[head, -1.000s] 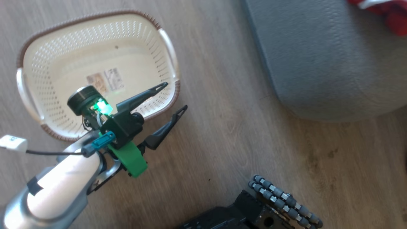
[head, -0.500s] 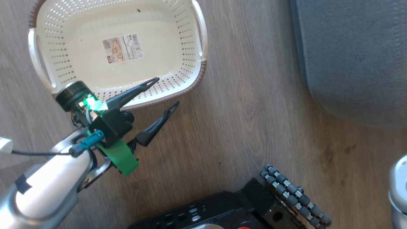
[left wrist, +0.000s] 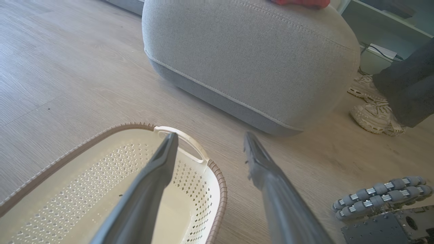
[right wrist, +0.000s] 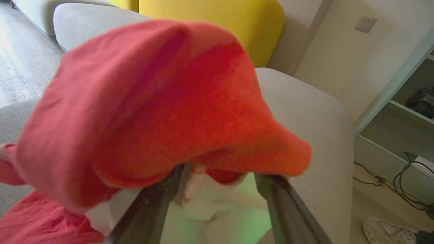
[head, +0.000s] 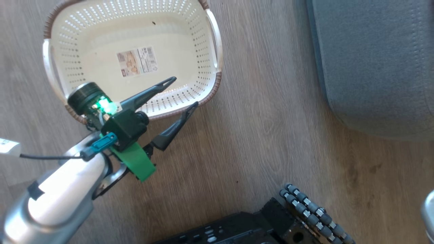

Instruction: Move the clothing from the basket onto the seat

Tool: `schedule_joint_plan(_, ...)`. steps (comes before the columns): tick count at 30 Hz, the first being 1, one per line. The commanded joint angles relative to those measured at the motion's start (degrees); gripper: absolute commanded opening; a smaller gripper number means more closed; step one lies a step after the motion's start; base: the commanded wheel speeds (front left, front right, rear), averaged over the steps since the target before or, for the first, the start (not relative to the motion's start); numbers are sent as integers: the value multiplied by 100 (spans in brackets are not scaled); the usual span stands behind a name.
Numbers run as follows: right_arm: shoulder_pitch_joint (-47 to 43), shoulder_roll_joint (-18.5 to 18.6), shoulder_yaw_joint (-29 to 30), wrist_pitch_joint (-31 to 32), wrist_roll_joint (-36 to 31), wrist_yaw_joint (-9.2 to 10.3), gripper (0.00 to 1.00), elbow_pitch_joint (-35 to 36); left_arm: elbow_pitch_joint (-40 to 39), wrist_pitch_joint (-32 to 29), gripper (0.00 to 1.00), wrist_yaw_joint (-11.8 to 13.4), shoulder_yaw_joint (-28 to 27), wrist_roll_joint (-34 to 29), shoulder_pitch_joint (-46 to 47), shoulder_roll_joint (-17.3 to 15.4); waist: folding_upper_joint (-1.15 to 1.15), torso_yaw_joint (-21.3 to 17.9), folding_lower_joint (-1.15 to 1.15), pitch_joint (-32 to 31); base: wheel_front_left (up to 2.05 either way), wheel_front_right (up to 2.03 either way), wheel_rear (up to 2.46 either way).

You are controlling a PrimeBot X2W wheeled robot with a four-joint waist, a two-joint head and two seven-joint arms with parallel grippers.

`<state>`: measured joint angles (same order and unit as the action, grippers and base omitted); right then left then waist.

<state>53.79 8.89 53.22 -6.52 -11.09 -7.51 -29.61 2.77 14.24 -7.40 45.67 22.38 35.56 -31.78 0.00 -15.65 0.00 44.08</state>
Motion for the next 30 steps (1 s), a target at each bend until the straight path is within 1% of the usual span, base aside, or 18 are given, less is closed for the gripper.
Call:
schedule_joint_plan(1, -276, 325, -181, -117, 129, 2, 100, -37, -79, 56, 100, -8, -184, 44, 85, 1, 0, 49, 0, -185, 0, 0, 0)
schedule_joint_plan(2, -356, 405, -223, -195, 210, 2, 100, -161, -34, 61, 100, -8, -183, 53, 93, 55, 0, 70, 0, -257, 0, 0, 0)
schedule_joint_plan(3, -356, 405, -223, -195, 210, 2, 100, -161, -34, 61, 100, -8, -183, 53, 93, 55, 0, 70, 0, -257, 0, 0, 0)
schedule_joint_plan(5, -526, 572, -379, -335, 345, 2, 100, -421, 69, 68, 100, -8, -188, 76, 102, 168, 0, 116, 0, -412, 0, 0, 0)
schedule_joint_plan(11, -960, 1017, -1003, -691, 827, 2, 100, -1107, 270, 73, 100, -8, -350, 139, 32, 516, 0, 282, 0, -862, 0, 0, 0)
schedule_joint_plan(14, -1203, 1140, -1375, -796, 1070, 2, 100, -1279, 370, 74, 100, -8, -461, 164, -48, 684, 0, 398, 0, -1085, 0, 0, 0)
schedule_joint_plan(17, -1480, 1183, -1783, -836, 1278, 2, 100, -1302, 472, 74, 100, -8, -594, 174, -137, 835, 0, 528, 0, -1306, 0, 0, 0)
schedule_joint_plan(20, -1753, 1149, -2165, -844, 1443, 2, 100, -1044, 574, 75, 100, -8, -769, 187, -237, 990, 0, 671, 0, -1513, 0, 0, 0)
schedule_joint_plan(26, -2276, 924, -2861, -846, 1671, 2, 100, -161, 785, 75, 100, -9, -1203, 185, -509, 1253, 0, 938, 0, -1940, 0, 0, 0)
schedule_joint_plan(28, -2385, 820, -3079, -847, 1696, 2, 100, 83, 860, 75, 100, -9, -1364, 175, -607, 1331, 0, 1036, 0, -2083, 0, 0, 0)
schedule_joint_plan(29, -2477, 671, -3292, -847, 1643, 2, 100, 300, 955, 75, 100, -9, -1533, 164, -714, 1413, 0, 1137, 0, -2238, 0, 0, 0)
schedule_joint_plan(30, -2528, 588, -3373, -847, 1616, 2, 100, 407, 1005, 75, 100, -9, -1618, 158, -765, 1459, 0, 1195, 0, -2318, 0, 0, 0)
